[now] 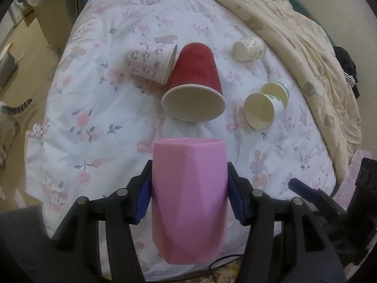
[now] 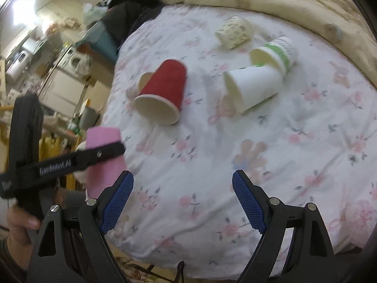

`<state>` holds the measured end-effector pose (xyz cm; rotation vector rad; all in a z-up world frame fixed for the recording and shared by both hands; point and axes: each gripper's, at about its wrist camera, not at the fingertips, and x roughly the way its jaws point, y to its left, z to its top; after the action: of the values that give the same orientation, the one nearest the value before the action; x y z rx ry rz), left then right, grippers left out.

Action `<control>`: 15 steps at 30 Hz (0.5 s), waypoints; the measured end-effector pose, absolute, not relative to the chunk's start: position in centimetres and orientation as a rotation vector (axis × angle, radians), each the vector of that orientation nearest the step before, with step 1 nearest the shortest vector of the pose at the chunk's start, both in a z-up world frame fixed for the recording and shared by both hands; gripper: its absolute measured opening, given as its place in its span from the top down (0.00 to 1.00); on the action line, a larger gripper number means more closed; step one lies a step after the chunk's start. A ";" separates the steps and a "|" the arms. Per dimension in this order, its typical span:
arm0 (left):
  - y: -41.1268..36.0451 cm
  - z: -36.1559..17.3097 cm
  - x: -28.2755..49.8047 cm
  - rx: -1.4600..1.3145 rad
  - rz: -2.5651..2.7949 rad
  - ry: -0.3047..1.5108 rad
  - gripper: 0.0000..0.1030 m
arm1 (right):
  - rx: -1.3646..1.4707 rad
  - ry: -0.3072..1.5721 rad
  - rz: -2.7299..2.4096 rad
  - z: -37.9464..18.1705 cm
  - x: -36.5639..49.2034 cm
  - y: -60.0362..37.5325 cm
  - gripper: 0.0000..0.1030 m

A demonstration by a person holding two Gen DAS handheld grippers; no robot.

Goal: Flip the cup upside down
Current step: 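Rotate the pink cup in the left tool so its base faces up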

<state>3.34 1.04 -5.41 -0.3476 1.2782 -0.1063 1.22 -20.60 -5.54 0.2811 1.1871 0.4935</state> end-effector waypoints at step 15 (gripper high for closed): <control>-0.7 -4.5 3.1 -0.321 -0.187 1.245 0.49 | 0.281 1.220 0.710 -5.7 0.0 -16.9 0.14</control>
<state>3.07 -0.66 -4.52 -0.3211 1.2445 -0.1867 -0.01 -16.92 -5.70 0.2811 1.2204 0.7096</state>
